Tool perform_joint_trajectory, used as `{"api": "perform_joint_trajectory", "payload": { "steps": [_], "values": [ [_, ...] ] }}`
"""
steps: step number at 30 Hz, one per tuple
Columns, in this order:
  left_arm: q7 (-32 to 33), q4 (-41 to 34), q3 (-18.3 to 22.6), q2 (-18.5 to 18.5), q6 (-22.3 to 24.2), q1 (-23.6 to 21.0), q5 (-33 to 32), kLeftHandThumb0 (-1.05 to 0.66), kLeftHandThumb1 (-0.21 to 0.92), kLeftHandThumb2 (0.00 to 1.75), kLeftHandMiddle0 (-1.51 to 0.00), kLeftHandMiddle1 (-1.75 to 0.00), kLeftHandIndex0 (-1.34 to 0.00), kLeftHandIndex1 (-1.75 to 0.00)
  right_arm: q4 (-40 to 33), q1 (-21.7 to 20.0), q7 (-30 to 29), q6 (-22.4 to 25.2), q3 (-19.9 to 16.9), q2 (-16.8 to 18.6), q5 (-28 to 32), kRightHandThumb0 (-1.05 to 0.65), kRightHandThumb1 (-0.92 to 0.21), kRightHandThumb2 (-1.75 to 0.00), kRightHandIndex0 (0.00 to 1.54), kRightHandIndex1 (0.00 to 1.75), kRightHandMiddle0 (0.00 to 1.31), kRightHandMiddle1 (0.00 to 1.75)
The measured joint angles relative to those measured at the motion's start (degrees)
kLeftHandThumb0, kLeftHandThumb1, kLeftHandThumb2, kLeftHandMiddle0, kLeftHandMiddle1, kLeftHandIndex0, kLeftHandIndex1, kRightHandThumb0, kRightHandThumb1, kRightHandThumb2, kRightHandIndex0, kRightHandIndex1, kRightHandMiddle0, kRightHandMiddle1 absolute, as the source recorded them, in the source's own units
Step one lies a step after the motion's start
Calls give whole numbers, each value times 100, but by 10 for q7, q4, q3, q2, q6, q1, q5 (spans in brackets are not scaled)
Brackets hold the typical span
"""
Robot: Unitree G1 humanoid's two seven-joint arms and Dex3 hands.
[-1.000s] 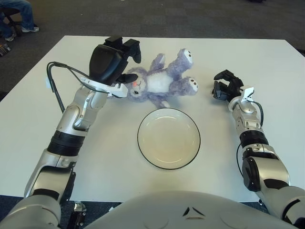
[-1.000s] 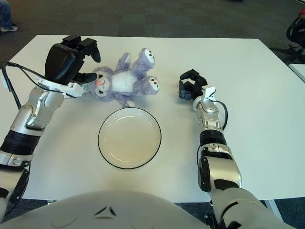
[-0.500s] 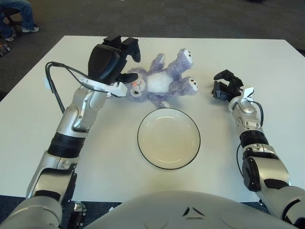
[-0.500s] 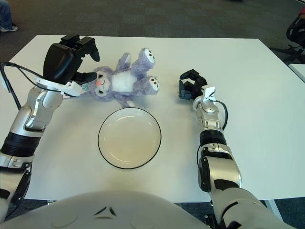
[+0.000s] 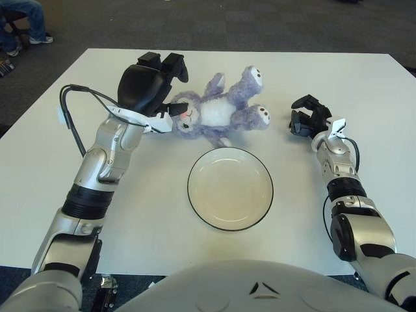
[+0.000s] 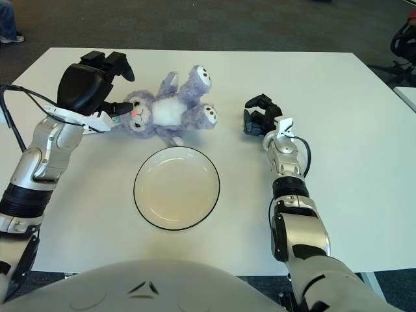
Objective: Put the doll into the plate.
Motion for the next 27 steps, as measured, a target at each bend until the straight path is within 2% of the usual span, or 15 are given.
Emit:
{"api": "perform_joint_trajectory", "payload": {
  "steps": [2,5,9,14,22,27],
  "values": [
    [-15,-7,-2,3,11,0,8,-89,88,32,-30,-169,0,-90,0,0,0,0,0,0,0,-1,-31,-131,64,175,41,166],
    [-45,-17,-5,8,22,1,15,-94,91,29,-19,-144,0,-75,0,0,0,0,0,0,0,-1,-31,-131,64,175,42,165],
    [-87,-26,-10,12,35,2,16,-97,92,28,-13,-118,0,-55,0,0,0,0,0,0,0,-1,-31,-131,64,175,42,165],
    [-146,-37,-13,21,50,4,7,-98,92,28,-13,-89,0,-36,0,0,0,-1,0,0,0,-1,-31,-131,64,175,41,166],
    [-180,-39,-17,32,53,5,8,-98,92,33,-18,-47,0,-9,-1,1,0,-1,0,-1,0,-1,-30,-132,64,175,41,166],
    [-208,-43,-24,40,57,5,11,-95,92,33,-20,-31,0,-1,-3,3,0,-1,0,-1,0,-1,-30,-131,64,175,43,164]
  ]
}}
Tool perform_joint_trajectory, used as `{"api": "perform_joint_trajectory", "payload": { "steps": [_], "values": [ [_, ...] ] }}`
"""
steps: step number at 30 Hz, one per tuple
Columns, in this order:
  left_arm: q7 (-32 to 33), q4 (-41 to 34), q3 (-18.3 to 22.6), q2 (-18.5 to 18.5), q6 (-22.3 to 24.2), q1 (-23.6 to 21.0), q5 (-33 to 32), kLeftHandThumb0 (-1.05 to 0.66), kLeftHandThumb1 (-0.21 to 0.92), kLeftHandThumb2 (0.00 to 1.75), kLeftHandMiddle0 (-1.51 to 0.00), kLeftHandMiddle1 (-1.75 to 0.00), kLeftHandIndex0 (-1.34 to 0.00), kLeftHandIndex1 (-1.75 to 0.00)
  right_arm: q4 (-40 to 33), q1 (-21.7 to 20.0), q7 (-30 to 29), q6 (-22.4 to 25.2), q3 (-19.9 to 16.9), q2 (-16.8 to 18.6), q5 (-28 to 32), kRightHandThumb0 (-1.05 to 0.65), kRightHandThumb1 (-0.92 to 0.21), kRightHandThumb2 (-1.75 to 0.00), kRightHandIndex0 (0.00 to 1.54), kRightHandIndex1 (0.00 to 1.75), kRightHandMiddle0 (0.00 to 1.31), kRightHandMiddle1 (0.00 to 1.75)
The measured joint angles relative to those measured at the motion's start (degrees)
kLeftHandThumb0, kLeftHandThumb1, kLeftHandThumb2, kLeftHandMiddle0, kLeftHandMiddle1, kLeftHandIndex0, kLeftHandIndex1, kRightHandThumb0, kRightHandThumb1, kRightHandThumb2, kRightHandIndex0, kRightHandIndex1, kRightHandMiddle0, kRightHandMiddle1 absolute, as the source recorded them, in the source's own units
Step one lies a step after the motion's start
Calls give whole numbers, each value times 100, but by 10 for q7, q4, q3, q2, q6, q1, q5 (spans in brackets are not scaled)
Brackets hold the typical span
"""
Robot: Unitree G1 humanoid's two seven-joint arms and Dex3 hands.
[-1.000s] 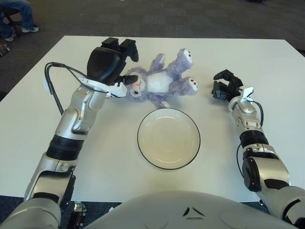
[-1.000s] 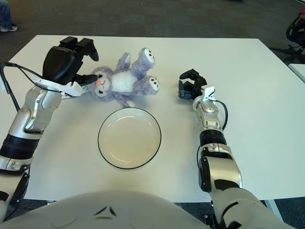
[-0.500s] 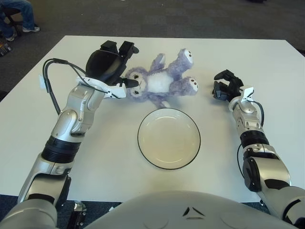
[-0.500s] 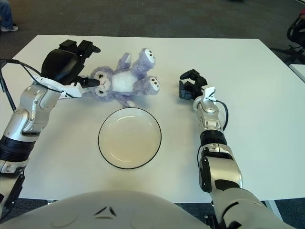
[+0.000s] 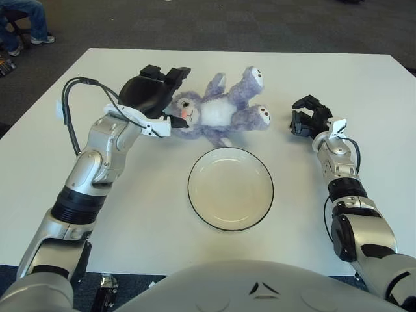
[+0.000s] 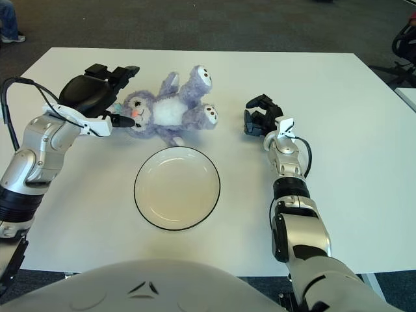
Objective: Put the doll into the plate.
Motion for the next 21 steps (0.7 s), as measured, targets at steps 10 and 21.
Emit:
{"api": "perform_joint_trajectory", "payload": {
  "steps": [10,21],
  "values": [
    [-54,3,-23,5,13,-3,10,-89,92,28,-22,-20,0,0,-4,2,-3,0,2,0,-1,-1,-31,-130,64,175,44,162],
    [-68,37,-45,4,13,-15,15,-91,89,25,-22,-17,0,0,-8,4,-6,0,5,0,-3,-1,-31,-129,64,175,45,161]
  ]
}}
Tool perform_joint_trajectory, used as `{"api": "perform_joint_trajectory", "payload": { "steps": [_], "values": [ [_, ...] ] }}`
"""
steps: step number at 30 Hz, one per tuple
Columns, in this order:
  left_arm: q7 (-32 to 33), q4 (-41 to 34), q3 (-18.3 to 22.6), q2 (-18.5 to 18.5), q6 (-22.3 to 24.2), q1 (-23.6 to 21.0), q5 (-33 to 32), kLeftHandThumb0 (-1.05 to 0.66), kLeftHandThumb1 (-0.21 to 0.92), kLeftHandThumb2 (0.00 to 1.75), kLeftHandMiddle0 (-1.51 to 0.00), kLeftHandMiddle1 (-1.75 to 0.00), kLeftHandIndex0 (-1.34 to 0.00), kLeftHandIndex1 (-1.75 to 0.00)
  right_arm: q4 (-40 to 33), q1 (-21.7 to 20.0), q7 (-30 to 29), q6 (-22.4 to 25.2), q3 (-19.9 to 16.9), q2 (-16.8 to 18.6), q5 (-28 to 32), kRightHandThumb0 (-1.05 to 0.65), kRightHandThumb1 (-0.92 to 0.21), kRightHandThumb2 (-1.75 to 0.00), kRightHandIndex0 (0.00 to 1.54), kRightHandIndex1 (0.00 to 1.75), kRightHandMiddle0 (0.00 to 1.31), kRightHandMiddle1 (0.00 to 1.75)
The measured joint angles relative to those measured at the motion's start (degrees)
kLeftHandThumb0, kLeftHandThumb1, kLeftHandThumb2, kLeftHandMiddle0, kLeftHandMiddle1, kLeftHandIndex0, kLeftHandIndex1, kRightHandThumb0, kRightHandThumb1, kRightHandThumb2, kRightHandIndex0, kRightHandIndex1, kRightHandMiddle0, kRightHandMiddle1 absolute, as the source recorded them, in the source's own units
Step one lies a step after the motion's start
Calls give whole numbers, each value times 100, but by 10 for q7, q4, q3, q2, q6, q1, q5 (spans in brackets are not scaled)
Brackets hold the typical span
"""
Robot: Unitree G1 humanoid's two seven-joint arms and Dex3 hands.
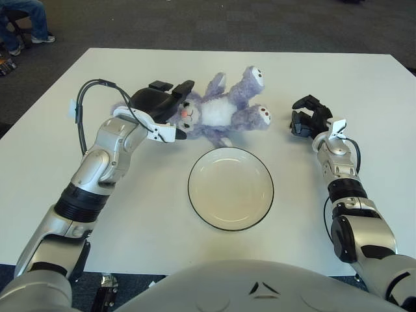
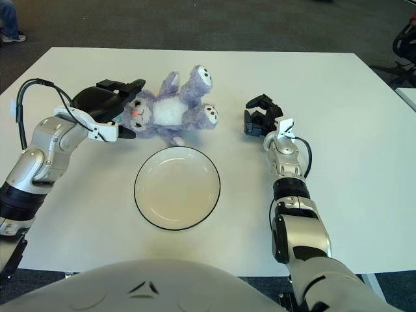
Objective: Put the doll into the plate.
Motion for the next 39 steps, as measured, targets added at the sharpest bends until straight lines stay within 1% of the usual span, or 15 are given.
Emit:
{"api": "perform_joint_trajectory", "payload": {
  "steps": [6,11,13,16,25,33,37,39],
  "values": [
    [7,28,-11,-5,-4,-7,1,-94,90,24,-24,-17,0,0,-2,1,-1,0,2,0,-1,-1,-31,-129,64,175,45,161],
    [21,54,-20,-14,-10,-16,1,-98,92,27,-24,-17,0,0,-5,3,-4,1,3,0,-1,-1,-31,-129,64,175,44,161],
    [29,67,-24,-18,-12,-20,2,-97,91,27,-24,-17,0,0,-6,3,-4,1,4,0,-1,-1,-31,-129,64,175,44,162],
    [53,95,-34,-27,-15,-28,4,-95,91,27,-24,-16,0,0,-8,4,-5,2,6,0,-2,-1,-31,-130,64,175,43,163],
    [125,183,-59,-44,-25,-55,17,-99,92,33,-23,-15,0,0,-15,8,-5,4,6,0,-1,-1,-30,-132,65,175,42,165],
    [165,235,-78,-52,-23,-80,28,-102,92,41,-27,-16,0,0,-20,12,-5,4,6,0,-1,-1,-29,-133,65,175,42,166],
    [187,258,-87,-64,-20,-91,32,-101,92,43,-29,-19,-1,-1,-21,12,-5,4,6,-1,-2,-1,-29,-134,66,175,42,167],
    [200,273,-91,-71,-20,-96,33,-101,92,43,-25,-30,-1,-3,-21,13,-5,5,6,-1,-2,-1,-28,-135,66,175,41,168]
  ]
}}
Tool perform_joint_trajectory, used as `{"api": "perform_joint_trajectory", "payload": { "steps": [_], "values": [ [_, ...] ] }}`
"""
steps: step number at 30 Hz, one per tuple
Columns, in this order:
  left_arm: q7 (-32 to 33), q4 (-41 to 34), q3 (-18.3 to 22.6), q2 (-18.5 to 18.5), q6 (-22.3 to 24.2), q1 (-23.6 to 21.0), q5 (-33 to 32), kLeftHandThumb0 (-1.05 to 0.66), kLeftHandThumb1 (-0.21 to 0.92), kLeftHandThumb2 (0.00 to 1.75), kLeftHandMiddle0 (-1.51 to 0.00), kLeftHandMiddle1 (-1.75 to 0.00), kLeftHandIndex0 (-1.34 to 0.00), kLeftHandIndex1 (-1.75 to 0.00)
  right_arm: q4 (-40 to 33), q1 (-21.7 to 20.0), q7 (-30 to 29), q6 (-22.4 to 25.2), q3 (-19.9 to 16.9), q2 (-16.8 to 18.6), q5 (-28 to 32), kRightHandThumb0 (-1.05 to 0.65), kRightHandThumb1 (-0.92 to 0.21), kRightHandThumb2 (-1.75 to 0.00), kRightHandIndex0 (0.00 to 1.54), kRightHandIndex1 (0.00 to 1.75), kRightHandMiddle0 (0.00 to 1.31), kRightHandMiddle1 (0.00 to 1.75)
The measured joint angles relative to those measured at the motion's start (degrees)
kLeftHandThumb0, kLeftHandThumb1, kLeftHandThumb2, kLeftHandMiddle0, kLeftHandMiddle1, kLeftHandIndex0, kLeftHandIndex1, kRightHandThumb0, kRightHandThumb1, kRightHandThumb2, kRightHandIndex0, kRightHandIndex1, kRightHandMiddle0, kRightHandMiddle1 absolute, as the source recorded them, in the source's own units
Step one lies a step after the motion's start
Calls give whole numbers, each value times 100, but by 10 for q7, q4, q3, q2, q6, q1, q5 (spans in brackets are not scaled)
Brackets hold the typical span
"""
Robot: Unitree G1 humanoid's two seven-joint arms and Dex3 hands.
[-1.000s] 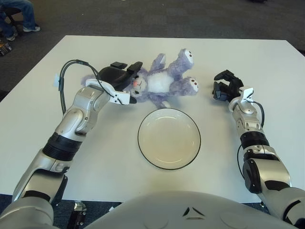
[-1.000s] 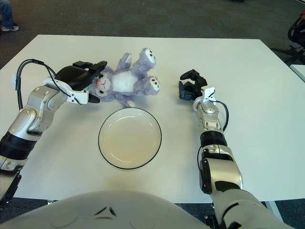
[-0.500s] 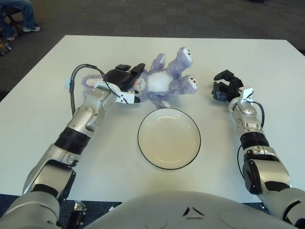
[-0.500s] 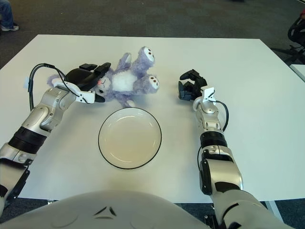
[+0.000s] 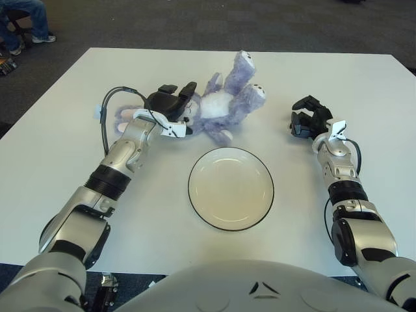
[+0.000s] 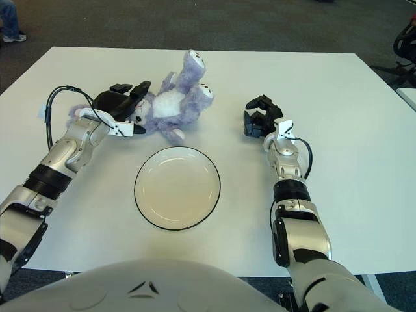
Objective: Put the doll into the plate.
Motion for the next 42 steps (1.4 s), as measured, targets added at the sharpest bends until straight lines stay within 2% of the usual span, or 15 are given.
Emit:
{"api": "perform_joint_trajectory", "payload": {
  "steps": [6,9,11,20,30,42],
  "values": [
    [58,71,-18,-25,-2,-25,1,-104,92,43,-10,-76,0,-17,0,1,0,0,0,-1,0,-1,-27,-137,67,175,42,168],
    [86,109,-27,-38,-4,-38,1,-105,92,40,-3,-113,0,-27,-1,1,1,0,0,-1,0,-1,-26,-137,68,175,43,168],
    [102,130,-32,-46,-4,-46,1,-105,92,37,-2,-127,0,-31,-1,1,1,0,0,-1,0,-1,-26,-138,68,175,44,167],
    [144,196,-52,-72,-3,-74,-4,-105,92,24,-1,-167,0,-42,-1,2,1,0,0,-1,0,-1,-25,-138,69,175,44,168],
    [210,272,-74,-100,-12,-97,-12,-105,92,16,-9,-174,0,-53,-2,3,1,0,1,-1,-1,-1,-25,-139,68,175,43,169],
    [214,281,-88,-101,-14,-104,-25,-100,89,12,-8,-175,0,-64,-2,3,2,0,1,-2,-1,-1,-25,-139,69,175,43,169]
  ]
}}
